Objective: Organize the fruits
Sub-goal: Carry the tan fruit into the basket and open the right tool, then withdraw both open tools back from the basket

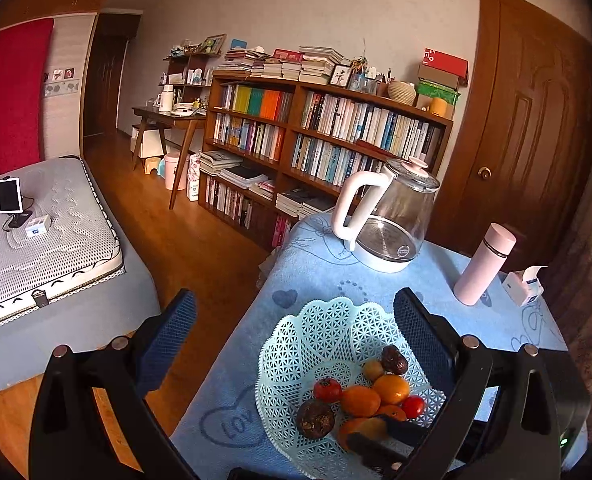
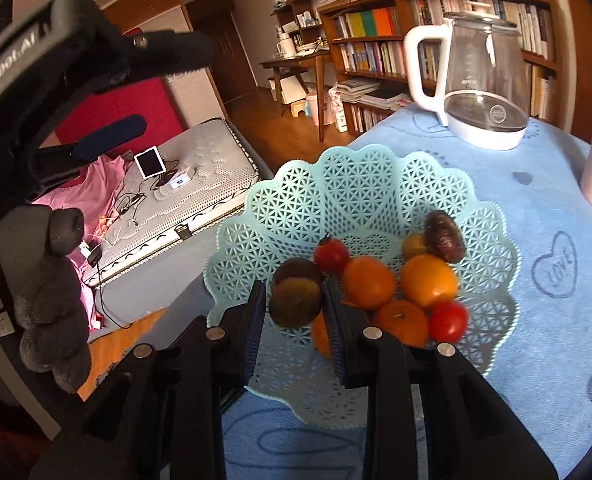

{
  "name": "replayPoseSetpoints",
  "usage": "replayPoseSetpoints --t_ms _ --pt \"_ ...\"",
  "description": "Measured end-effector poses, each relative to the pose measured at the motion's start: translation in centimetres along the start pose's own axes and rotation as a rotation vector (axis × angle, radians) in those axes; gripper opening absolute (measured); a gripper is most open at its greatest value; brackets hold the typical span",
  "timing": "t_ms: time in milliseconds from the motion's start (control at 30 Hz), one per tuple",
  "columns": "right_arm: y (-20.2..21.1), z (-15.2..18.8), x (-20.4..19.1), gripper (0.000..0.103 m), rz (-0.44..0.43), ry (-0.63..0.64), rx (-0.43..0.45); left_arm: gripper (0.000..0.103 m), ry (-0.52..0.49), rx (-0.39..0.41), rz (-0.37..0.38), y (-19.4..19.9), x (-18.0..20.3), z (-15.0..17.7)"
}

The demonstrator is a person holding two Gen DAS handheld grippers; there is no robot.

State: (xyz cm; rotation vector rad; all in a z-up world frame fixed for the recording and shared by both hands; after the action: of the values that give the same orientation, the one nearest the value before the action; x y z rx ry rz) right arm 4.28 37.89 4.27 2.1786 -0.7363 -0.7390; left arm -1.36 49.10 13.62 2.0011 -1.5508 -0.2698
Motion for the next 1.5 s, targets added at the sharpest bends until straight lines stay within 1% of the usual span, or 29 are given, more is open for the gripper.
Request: replayPoseSetpoints --t_ms 33,67,100,267,533,600,633,700,767,800,933,1033,1100,1133,1167,1200,1333,1500 --pt "-0.1 0.1 0.1 0.036 -0.005 -0.002 -0.003 0.1 0.002 0.0 0.0 0.0 -0.1 0.0" --pt "0.0 0.2 0.2 0.048 -0.005 -0.006 0.0 0.1 0.003 0.0 0.0 0.0 -0.1 0.0" --pt "0.2 0.3 0.4 0.052 -0.002 -0.011 0.008 0.1 0.002 -0.001 0.0 0.0 -0.1 0.0" --pt "1.3 1.0 2.7 0.054 0.014 -0.08 0.037 0.1 0.009 -0.012 0.001 -0.3 0.0 0.2" --pt "2.7 2.1 6.4 0.054 0.066 -0.171 0.082 0.1 -0.023 -0.027 0.005 -0.7 1.2 0.8" --pt "2.9 2.4 7.1 0.06 0.088 -0.181 0.092 0.1 -0.037 -0.026 -0.011 -0.9 1.5 0.9" --pt "3.1 2.5 7.4 0.061 0.08 -0.187 0.102 0.1 -0.046 -0.022 -0.022 -0.9 1.7 1.0" --pt "3.4 2.6 7.6 0.061 0.083 -0.188 0.108 0.1 -0.067 -0.017 -0.037 -0.9 2.1 1.1" --pt "3.9 2.8 7.5 0.069 0.121 -0.176 0.126 0.1 -0.08 -0.017 -0.044 -0.9 2.3 1.3" --pt "4.1 2.8 7.6 0.07 0.128 -0.174 0.136 0.1 -0.085 -0.017 -0.046 -0.9 2.5 1.4" --pt "4.8 3.2 8.0 0.07 0.12 -0.177 0.143 0.1 -0.11 -0.011 -0.057 -0.7 3.1 1.7" --pt "4.9 3.6 8.3 0.075 0.116 -0.185 0.14 0.1 -0.141 -0.007 -0.071 -0.5 3.7 2.1" --pt "5.1 3.8 8.4 0.076 0.114 -0.19 0.137 0.1 -0.161 -0.01 -0.081 -0.4 4.0 2.6" --pt "5.1 3.9 8.5 0.078 0.114 -0.191 0.136 0.1 -0.17 -0.011 -0.087 -0.3 4.2 2.8" --pt "5.2 3.9 8.5 0.083 0.118 -0.191 0.138 0.1 -0.177 -0.013 -0.09 -0.2 4.3 3.0" --pt "5.4 4.0 8.4 0.084 0.124 -0.19 0.143 0.1 -0.184 -0.014 -0.095 -0.1 4.4 3.2" --pt "5.9 4.1 8.0 0.088 0.172 -0.16 0.16 0.1 -0.196 -0.01 -0.117 0.4 4.6 3.9" --pt "6.4 4.5 7.9 0.089 0.248 -0.132 0.172 0.1 -0.22 -0.023 -0.137 1.0 4.9 5.2"
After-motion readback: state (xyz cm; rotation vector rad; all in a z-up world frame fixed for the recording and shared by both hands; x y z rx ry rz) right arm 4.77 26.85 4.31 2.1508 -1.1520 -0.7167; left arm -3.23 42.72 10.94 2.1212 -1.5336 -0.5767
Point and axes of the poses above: each gripper's, at about its wrist camera, not at the fingertips, and y roughly against the way its jaws point, x to its right, z to its underside, the point moved 4 cm from there along -y, roughly the way its jaws point, and after that the axes turned 10 degrees about -x, right-handed, at the moved point
